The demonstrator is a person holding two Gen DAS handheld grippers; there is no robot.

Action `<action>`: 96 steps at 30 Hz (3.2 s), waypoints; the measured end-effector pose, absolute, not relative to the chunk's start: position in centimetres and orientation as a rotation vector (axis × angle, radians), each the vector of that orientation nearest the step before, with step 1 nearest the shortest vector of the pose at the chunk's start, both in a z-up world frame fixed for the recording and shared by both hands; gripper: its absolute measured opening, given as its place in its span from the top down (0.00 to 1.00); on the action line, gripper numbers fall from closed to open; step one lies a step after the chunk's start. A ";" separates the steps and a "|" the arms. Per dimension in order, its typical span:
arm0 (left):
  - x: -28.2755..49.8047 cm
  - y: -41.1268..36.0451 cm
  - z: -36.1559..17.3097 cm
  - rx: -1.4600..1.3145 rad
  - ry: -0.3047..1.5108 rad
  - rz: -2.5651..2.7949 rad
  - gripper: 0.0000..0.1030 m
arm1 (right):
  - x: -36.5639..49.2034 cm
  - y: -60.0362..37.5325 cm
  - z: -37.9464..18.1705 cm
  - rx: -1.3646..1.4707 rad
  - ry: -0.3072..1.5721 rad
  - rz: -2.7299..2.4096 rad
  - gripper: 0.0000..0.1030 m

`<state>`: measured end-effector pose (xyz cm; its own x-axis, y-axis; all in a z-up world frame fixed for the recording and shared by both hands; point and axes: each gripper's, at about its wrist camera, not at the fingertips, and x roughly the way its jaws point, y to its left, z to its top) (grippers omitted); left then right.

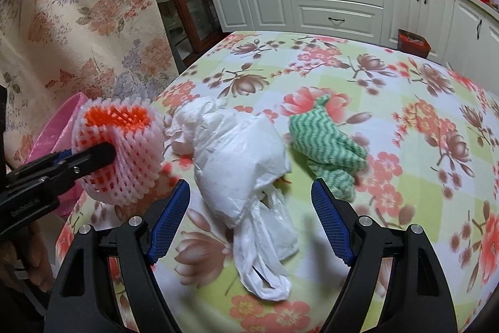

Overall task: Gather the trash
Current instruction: 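Grasp the pink foam net with the left tool and lift it, then grasp the white plastic bag with the right tool while the left tool holds the net, then carry the foam net and plastic bag over the pink bin and open both tools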

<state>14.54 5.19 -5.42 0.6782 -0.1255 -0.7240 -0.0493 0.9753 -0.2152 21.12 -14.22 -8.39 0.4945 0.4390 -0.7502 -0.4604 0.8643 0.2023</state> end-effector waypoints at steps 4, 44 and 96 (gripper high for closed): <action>14.2 5.9 -5.1 -0.231 0.820 -0.034 0.65 | 21.4 -13.3 -8.6 -0.043 0.903 0.551 0.30; 4.6 8.9 3.0 -0.263 0.632 0.049 0.65 | 13.6 -13.2 -0.6 -0.110 0.739 0.533 0.59; -4.2 24.4 7.2 -0.376 0.451 0.393 0.64 | 10.1 3.0 6.0 -0.223 0.618 0.807 0.59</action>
